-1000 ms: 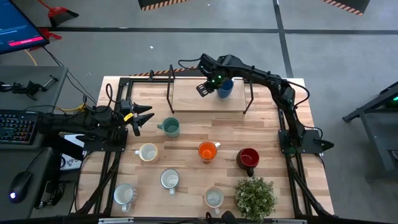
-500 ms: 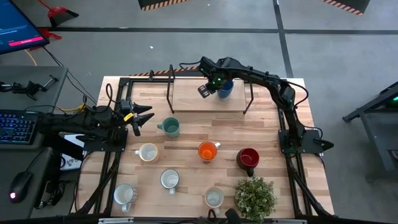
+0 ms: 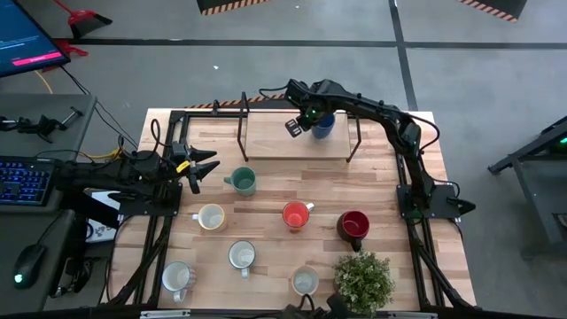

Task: Place coffee mugs
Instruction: Put the blue mug on the shelf

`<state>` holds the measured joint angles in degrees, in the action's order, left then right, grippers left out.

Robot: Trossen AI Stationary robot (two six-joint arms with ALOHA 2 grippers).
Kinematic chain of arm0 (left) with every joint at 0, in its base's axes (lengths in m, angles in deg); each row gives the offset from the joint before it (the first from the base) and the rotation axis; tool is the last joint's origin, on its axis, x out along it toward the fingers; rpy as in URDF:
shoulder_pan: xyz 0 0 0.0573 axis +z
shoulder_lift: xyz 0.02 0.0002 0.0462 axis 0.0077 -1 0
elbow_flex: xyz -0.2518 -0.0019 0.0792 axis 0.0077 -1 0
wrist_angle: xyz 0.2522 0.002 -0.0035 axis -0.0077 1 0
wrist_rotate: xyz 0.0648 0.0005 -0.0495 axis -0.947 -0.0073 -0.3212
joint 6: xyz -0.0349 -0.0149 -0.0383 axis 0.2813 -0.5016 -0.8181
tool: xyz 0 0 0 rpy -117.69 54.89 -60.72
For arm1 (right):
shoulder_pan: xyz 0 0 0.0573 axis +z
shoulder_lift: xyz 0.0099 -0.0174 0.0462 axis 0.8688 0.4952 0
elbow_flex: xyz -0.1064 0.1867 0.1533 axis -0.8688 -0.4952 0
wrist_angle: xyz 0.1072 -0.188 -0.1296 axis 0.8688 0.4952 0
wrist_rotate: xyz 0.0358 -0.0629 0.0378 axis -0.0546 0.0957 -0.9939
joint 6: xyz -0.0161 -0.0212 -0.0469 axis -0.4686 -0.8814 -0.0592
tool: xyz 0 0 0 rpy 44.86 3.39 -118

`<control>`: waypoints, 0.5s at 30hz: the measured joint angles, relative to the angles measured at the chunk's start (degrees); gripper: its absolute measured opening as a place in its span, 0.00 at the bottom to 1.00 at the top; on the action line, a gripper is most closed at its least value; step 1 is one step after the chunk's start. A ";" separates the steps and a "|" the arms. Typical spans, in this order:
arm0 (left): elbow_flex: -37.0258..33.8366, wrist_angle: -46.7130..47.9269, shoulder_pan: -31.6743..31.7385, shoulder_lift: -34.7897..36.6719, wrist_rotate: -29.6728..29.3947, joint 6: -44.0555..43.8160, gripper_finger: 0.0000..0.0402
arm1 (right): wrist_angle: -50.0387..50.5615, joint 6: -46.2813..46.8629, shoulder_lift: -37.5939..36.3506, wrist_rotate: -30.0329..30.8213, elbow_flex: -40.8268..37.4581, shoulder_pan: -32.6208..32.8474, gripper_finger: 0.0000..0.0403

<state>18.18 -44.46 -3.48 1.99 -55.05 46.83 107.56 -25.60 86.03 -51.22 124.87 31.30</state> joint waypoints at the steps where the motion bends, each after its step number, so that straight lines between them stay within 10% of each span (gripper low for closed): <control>1: 0.00 -0.01 0.00 -0.01 0.00 0.00 0.43 | 0.30 0.00 0.00 0.22 0.00 -0.06 0.16; 15: 0.00 0.00 -0.01 -0.01 0.00 0.00 0.43 | 3.44 -0.49 0.00 2.30 0.00 -1.80 0.16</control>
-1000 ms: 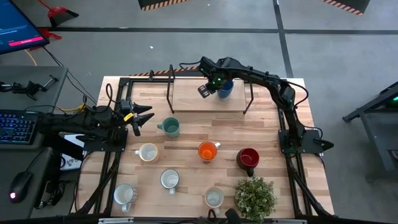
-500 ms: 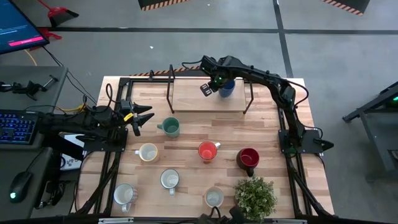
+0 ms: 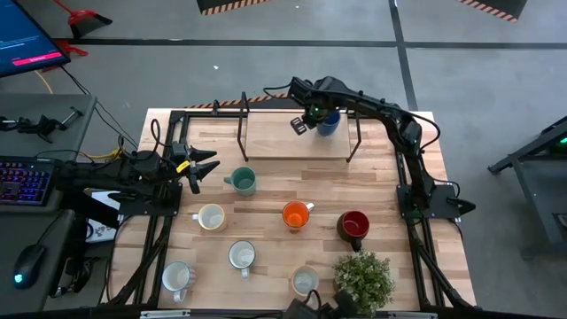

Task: Place coffee mugs
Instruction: Put the blue mug on the shelf

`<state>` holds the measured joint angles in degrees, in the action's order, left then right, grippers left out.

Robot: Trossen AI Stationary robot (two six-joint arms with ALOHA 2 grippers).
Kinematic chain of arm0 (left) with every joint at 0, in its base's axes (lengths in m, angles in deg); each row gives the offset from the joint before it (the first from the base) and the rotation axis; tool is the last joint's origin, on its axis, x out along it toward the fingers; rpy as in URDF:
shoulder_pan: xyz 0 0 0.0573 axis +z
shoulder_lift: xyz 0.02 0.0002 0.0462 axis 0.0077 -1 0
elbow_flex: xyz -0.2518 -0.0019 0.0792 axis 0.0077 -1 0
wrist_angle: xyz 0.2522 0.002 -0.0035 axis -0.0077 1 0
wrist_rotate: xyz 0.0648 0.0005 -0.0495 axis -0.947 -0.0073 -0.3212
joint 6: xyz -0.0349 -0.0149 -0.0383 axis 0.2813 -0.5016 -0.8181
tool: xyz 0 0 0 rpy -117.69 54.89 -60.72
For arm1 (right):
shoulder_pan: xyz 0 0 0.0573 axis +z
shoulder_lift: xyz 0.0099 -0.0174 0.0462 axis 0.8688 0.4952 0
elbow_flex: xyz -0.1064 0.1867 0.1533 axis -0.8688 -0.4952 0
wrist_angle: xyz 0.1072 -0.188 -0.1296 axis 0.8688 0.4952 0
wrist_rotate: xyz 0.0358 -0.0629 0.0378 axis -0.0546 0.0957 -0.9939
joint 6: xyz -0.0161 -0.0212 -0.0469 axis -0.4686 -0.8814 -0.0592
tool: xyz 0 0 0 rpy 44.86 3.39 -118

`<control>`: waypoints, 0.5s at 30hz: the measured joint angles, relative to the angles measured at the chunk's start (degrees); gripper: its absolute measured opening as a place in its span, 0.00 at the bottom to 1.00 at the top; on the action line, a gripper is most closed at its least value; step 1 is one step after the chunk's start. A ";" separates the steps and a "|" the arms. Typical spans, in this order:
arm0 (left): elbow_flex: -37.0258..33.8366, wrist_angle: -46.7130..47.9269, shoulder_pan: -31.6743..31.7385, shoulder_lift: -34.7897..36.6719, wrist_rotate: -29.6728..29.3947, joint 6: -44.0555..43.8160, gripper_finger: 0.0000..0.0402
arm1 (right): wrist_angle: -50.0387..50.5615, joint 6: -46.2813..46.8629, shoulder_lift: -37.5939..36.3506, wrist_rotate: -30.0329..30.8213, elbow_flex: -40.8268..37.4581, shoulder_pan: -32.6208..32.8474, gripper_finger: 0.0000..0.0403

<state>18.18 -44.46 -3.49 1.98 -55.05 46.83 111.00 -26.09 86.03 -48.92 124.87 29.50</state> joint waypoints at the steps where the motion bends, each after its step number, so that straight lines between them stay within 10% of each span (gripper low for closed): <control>1: 0.00 0.00 -0.01 0.01 0.01 0.00 0.43 | 0.08 -0.03 0.00 0.08 0.00 -0.13 0.16; 15: 0.00 0.00 0.00 0.01 0.00 0.00 0.43 | 2.41 0.32 0.00 2.11 0.00 -0.76 0.16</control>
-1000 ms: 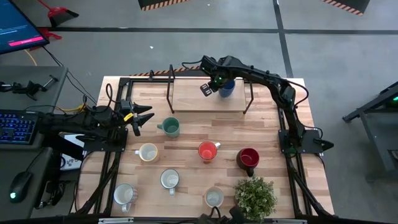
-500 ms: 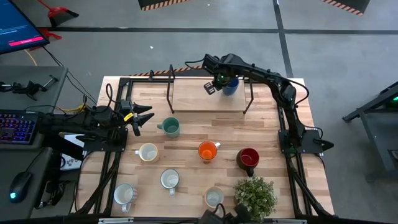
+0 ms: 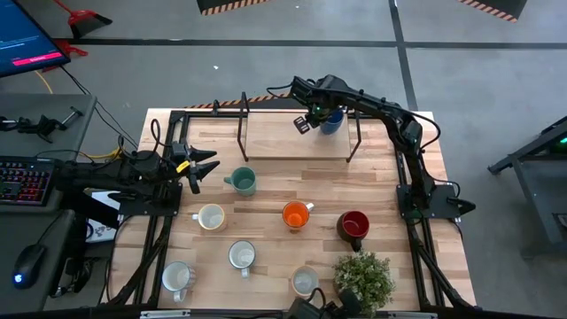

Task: Place coffee mugs
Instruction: Put the blue mug on the shelf

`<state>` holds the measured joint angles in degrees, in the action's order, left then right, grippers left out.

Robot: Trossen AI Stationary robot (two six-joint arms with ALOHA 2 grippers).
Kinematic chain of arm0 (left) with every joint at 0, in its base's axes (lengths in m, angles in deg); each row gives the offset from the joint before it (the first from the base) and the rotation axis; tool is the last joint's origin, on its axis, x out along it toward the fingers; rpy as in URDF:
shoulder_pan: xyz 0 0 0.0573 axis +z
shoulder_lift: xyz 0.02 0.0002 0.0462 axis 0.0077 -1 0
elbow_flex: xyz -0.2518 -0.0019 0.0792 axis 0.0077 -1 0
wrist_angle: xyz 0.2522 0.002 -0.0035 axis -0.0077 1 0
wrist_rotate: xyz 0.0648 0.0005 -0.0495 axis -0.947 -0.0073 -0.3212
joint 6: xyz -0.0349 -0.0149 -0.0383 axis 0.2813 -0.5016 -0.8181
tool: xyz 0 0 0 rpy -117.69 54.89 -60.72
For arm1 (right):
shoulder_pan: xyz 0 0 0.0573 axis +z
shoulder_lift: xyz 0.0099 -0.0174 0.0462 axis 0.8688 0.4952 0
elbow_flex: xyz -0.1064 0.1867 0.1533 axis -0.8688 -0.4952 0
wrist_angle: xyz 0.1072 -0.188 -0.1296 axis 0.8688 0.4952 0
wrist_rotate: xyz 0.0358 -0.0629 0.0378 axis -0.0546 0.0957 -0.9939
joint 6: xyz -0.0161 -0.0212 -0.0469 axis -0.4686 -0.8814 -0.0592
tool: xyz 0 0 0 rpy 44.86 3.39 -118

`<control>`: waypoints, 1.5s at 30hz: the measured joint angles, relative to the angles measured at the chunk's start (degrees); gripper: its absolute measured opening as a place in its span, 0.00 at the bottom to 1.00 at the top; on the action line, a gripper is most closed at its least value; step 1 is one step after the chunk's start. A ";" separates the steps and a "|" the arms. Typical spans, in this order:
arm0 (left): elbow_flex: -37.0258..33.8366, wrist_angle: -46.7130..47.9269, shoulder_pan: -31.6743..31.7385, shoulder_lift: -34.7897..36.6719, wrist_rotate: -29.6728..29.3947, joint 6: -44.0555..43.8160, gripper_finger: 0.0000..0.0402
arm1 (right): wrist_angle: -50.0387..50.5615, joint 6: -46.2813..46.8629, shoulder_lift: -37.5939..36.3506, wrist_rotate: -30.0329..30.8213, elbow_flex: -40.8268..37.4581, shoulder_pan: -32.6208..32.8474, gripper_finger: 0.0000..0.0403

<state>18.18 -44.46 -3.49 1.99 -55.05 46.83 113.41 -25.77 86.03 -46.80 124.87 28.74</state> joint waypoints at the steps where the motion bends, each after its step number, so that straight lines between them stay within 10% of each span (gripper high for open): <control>1: 0.00 0.00 0.00 0.00 0.01 0.00 0.43 | 0.12 0.02 -0.01 0.02 0.00 0.00 0.16; 45: 0.00 0.02 0.01 0.00 0.00 -0.02 0.43 | 2.82 1.18 0.00 -0.29 0.02 -0.72 0.16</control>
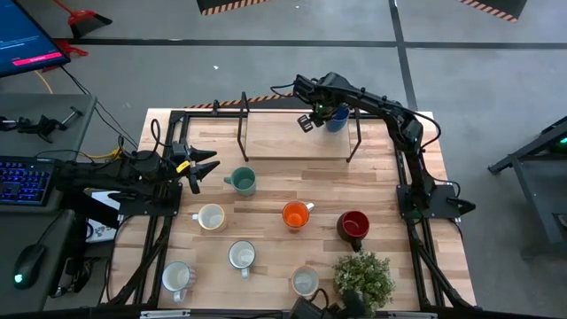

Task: Place coffee mugs
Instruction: Put the blue mug on the shelf, then put the black mug on the shelf

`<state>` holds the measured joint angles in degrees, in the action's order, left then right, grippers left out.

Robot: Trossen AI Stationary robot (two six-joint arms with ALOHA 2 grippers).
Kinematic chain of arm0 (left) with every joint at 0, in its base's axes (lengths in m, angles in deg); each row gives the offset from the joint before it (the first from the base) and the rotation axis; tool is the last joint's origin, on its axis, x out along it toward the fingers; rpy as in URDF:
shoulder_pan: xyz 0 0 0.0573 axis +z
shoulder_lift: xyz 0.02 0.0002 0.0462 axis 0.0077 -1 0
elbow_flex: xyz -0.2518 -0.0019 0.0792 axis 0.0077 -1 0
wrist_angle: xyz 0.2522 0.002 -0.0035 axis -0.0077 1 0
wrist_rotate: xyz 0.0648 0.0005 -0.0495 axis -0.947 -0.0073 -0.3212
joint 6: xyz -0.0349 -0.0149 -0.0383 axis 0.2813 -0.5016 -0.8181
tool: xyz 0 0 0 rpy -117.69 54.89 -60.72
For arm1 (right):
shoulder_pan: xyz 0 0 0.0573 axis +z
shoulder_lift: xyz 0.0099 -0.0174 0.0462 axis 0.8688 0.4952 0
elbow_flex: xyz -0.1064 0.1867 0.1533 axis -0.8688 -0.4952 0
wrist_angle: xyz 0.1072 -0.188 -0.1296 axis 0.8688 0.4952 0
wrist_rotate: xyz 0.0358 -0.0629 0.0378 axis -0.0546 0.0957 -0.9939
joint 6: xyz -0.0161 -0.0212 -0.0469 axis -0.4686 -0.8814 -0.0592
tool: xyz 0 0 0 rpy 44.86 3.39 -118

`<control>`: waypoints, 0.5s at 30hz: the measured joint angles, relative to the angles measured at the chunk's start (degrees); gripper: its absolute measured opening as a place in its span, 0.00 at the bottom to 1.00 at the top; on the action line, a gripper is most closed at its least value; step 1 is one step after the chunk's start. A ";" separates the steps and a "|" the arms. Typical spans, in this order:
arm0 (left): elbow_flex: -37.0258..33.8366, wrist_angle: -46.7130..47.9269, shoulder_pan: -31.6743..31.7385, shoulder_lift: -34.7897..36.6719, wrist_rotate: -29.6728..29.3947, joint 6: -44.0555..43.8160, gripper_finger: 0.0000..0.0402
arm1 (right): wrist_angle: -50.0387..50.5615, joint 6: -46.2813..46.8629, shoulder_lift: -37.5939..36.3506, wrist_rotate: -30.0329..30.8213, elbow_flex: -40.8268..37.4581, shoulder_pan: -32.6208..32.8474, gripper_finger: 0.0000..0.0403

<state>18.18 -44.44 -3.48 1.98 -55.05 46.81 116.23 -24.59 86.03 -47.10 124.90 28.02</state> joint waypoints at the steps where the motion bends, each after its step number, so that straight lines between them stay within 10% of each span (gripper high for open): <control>1: 0.00 0.00 0.01 0.01 0.00 0.00 0.43 | -0.15 -0.01 0.00 -0.17 0.00 0.35 0.16; 15: 0.00 0.42 0.00 -0.01 -0.01 0.00 0.43 | -1.11 -2.06 0.00 -5.08 0.02 8.98 0.16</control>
<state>18.18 -44.03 -3.48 1.97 -55.06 46.81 115.12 -26.66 86.03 -52.18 124.92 37.01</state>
